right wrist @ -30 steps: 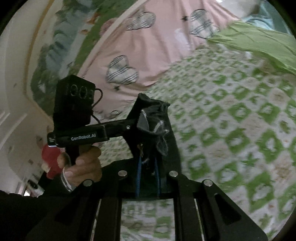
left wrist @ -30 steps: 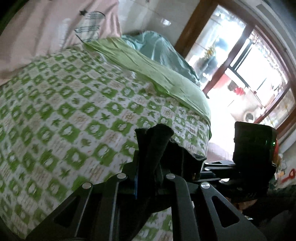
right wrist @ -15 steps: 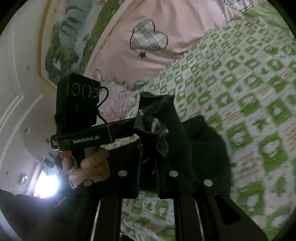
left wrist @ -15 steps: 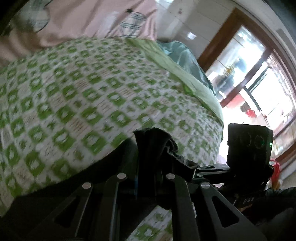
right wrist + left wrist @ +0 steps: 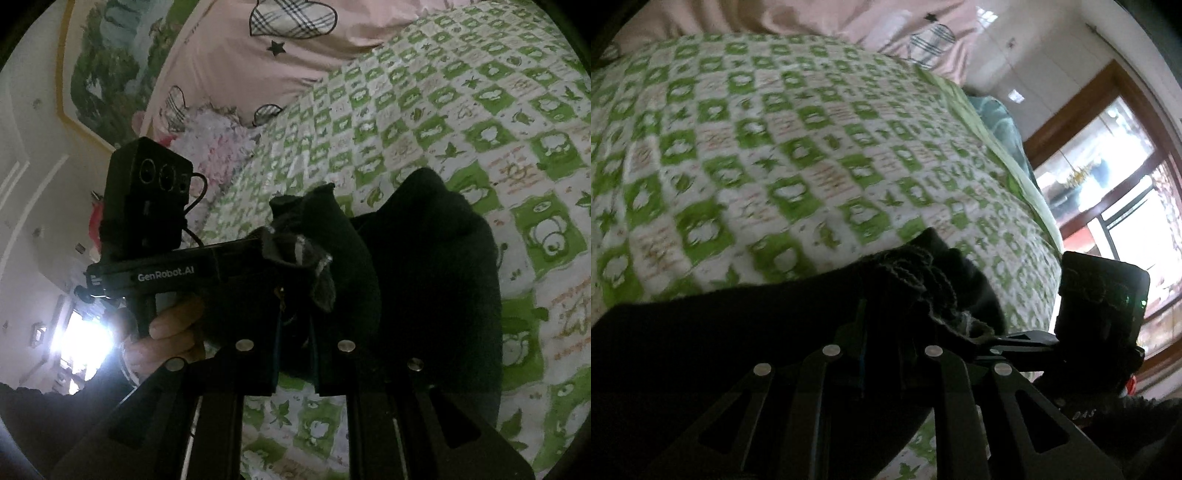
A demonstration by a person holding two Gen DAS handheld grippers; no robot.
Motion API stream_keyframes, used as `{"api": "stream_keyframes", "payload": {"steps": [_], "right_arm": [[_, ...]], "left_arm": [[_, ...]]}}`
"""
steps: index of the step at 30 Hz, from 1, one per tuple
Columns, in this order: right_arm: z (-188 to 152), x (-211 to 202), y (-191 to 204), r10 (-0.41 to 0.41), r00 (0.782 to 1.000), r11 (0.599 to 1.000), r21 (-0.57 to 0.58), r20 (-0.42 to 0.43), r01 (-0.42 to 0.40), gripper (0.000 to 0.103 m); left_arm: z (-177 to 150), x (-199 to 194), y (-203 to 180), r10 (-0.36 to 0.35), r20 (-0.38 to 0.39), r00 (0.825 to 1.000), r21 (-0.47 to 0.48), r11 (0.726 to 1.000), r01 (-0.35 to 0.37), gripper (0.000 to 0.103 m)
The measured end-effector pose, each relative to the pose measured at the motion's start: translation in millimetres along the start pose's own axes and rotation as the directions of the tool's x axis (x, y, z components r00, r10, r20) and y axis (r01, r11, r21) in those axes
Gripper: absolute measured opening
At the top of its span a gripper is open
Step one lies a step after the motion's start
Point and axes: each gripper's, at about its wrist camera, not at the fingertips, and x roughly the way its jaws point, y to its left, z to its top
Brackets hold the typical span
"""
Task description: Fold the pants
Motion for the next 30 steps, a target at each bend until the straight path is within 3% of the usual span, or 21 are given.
{"api": "stream_keyframes", "payload": {"steps": [5, 12, 19, 26, 30], "right_arm": [[-0.6, 8.0, 6.5, -0.028, 0.999, 0.999, -0.028, -0.041, 0.027, 0.017], [-2.8, 17.3, 20.3, -0.018, 0.998, 0.998, -0.068, -0.058, 0.015, 0.046], [-4.5, 21.5, 30.1, -0.029, 0.996, 0.995, -0.094, -0.084, 0.021, 0.048], [-5.3, 35.1, 50.1, 0.019, 0.990, 0.992, -0.122, -0.139, -0.036, 0.050], [-3.8, 45.1, 60.3, 0.040, 0.986, 0.989, -0.134, -0.164, -0.062, 0.050]], "left_arm": [[-12.5, -9.3, 10.7, 0.029, 0.018, 0.999, -0.052, 0.998, -0.028, 0.015], [-33.1, -29.7, 22.9, 0.070, 0.045, 0.997, -0.128, 0.990, -0.063, 0.018], [-59.9, -62.8, 40.4, 0.132, 0.100, 0.986, -0.239, 0.965, -0.105, 0.026], [-92.4, -103.9, 49.8, 0.223, 0.163, 0.961, -0.334, 0.929, -0.159, 0.038], [-111.8, -127.1, 58.9, 0.263, 0.194, 0.945, -0.410, 0.897, -0.166, 0.038]]}}
